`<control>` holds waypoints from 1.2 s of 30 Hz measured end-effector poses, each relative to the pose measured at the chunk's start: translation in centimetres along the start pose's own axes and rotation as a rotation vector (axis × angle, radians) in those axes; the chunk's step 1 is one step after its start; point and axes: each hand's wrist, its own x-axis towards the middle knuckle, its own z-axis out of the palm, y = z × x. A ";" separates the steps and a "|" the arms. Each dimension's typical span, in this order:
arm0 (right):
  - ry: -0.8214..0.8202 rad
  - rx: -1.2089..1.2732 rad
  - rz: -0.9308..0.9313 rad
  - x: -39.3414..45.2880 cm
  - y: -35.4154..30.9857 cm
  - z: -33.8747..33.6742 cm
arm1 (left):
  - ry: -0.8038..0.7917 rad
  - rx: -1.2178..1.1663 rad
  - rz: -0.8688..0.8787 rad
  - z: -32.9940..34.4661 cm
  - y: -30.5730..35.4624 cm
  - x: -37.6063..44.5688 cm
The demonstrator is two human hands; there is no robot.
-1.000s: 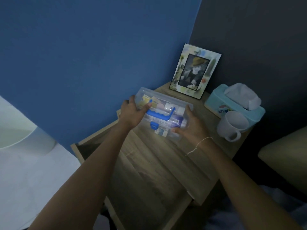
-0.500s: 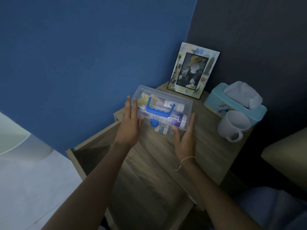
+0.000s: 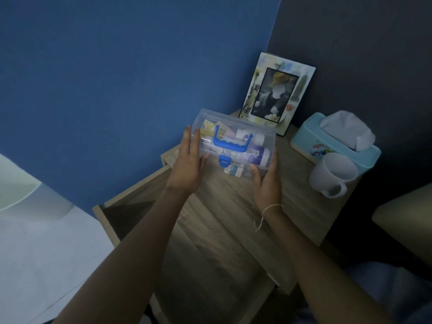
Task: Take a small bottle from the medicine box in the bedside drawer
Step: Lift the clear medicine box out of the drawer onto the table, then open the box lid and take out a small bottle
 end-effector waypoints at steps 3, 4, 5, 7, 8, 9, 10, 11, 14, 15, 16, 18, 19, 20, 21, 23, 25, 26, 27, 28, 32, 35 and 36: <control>-0.015 -0.015 0.025 -0.1 -0.4 -0.3 | -0.052 0.033 -0.001 -0.6 0.1 -0.1; -0.024 -0.010 0.037 -0.1 -0.7 -0.5 | -0.077 0.042 -0.005 -0.9 0.2 -0.1; -0.034 -0.004 0.051 -0.3 -0.9 -0.7 | -0.103 0.048 -0.013 -1.3 0.3 -0.1; -0.046 0.002 0.075 -0.5 -1.6 -0.9 | -0.155 0.057 -0.042 -2.1 0.6 -0.1; -0.051 0.011 0.099 -0.6 -1.8 -1.0 | -0.189 0.066 -0.061 -2.5 0.9 -0.1; -0.053 0.014 0.125 -0.6 -2.2 -1.2 | -0.225 0.080 -0.076 -3.0 1.2 0.0; -0.059 0.010 0.144 -0.5 -2.5 -1.4 | -0.262 0.104 -0.086 -3.4 1.5 0.1; -0.066 -0.001 0.159 -0.4 -2.8 -1.5 | -0.299 0.142 -0.089 -3.8 1.7 0.1; -0.091 -0.082 0.159 -0.2 -3.2 -1.7 | -0.323 0.314 -0.049 -4.7 2.0 0.1; -0.091 -0.120 0.141 -0.1 -3.2 -1.7 | -0.326 0.378 -0.025 -5.1 2.0 0.1; -0.096 -0.165 0.096 -0.1 -3.2 -1.8 | -0.330 0.421 -0.007 -5.2 2.0 -0.1; -0.108 -0.258 -0.076 0.6 -3.1 -2.0 | -0.330 0.445 -0.006 -5.1 1.8 -0.4; -0.114 -0.317 -0.171 1.0 -3.1 -2.4 | -0.328 0.435 -0.018 -4.9 2.0 -0.7; -0.133 -0.383 -0.240 1.5 -3.0 -2.9 | -0.323 0.411 -0.033 -4.6 2.3 -1.1; -0.171 -0.442 -0.267 1.8 -2.9 -3.3 | -0.324 0.386 -0.047 -4.4 2.6 -1.4; -0.270 -0.478 -0.262 1.7 -2.7 -4.1 | -0.349 0.385 -0.049 -4.2 2.9 -2.0; -0.325 -0.467 -0.255 1.5 -2.8 -4.9 | -0.367 0.389 -0.051 -4.6 3.0 -2.2; -0.328 -0.462 -0.250 1.5 -2.9 -5.1 | -0.368 0.375 -0.060 -4.8 3.1 -2.2; -0.322 -0.462 -0.249 1.5 -3.1 -5.2 | -0.360 0.352 -0.068 -5.0 3.1 -2.2; -0.314 -0.462 -0.250 1.5 -3.1 -5.2 | -0.336 0.323 -0.073 -4.9 3.2 -2.3; -0.276 -0.441 -0.269 1.6 -3.2 -4.9 | -0.220 0.283 -0.054 -3.4 3.8 -2.9; -0.253 -0.420 -0.206 1.8 -3.3 -5.0 | -0.192 0.316 -0.053 -2.2 4.1 -3.4; -0.257 -0.408 -0.184 2.0 -3.3 -5.1 | -0.114 0.286 -0.054 -1.9 4.4 -3.6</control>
